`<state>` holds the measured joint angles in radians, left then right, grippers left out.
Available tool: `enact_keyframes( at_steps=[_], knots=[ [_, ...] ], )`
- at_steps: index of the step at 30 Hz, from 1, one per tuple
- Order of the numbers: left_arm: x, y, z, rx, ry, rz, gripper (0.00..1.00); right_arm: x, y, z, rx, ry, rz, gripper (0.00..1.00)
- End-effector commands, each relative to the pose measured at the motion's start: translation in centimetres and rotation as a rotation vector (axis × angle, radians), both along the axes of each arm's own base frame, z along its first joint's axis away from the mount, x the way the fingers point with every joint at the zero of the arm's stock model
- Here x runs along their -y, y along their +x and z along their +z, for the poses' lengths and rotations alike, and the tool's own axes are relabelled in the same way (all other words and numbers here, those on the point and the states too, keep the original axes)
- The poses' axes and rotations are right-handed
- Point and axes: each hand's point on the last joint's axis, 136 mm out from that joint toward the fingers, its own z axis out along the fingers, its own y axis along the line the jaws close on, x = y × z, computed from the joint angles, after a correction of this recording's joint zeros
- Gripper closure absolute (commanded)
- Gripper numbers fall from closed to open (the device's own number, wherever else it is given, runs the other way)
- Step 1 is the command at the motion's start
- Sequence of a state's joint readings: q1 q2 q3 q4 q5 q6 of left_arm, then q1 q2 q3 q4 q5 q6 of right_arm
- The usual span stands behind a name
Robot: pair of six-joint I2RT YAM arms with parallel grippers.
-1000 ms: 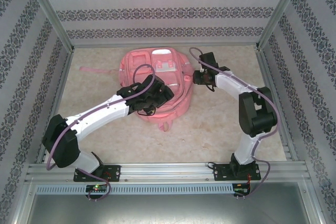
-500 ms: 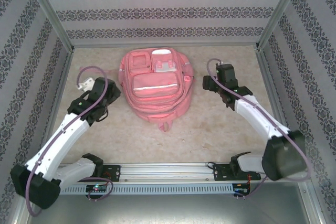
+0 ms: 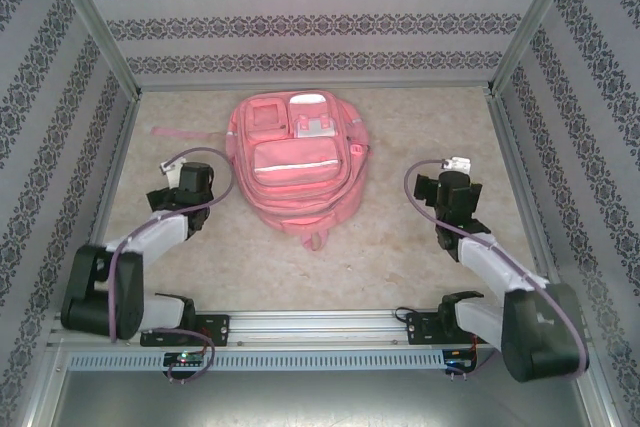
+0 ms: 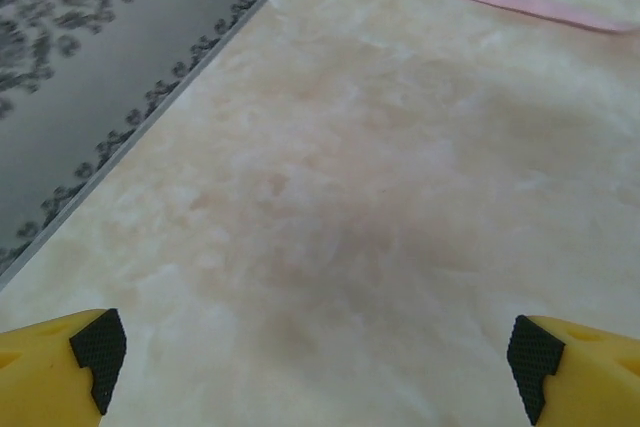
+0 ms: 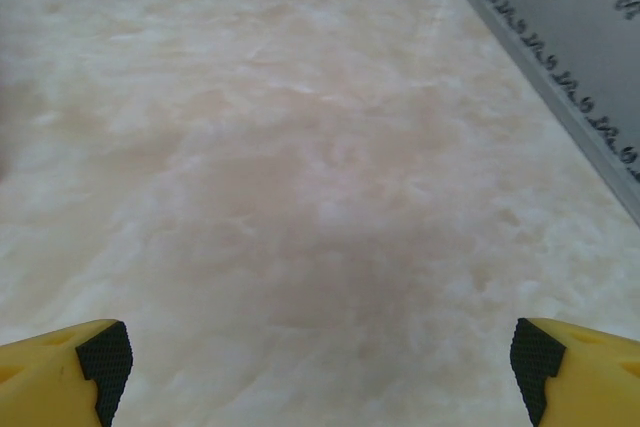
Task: Pack the student bag
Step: Reset both arms
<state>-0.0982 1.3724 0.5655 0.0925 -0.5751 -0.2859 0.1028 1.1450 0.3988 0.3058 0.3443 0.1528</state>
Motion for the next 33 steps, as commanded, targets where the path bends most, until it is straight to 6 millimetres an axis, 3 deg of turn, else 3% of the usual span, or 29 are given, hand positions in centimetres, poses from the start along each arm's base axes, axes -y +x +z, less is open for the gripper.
enact_keyframes(
  at_steps=[1, 4, 6, 12, 33],
  knots=[
    [1.0, 4.3, 1.6, 0.135, 0.045, -0.133, 0.0, 0.3, 2.5, 2.0, 0.17, -0.008, -0.005, 0.02],
    [2.5, 6.1, 2.0, 0.21, 0.025, -0.239, 0.0, -0.4, 4.3, 1.4, 0.14, -0.047, 0.055, 0.02],
    [3.4, 6.7, 0.9, 0.221, 0.006, -0.313, 0.01, -0.9, 5.2, 1.3, 0.163, -0.062, 0.095, 0.02],
    [5.1, 6.0, 0.0, 0.306, -0.06, -0.451, 0.01, -1.3, 5.5, -0.4, 0.227, -0.013, 0.154, 0.02],
    [5.1, 6.0, -0.1, 0.287, -0.085, -0.463, 0.01, -1.4, 5.5, -0.6, 0.193, -0.007, 0.164, 0.02]
  ],
)
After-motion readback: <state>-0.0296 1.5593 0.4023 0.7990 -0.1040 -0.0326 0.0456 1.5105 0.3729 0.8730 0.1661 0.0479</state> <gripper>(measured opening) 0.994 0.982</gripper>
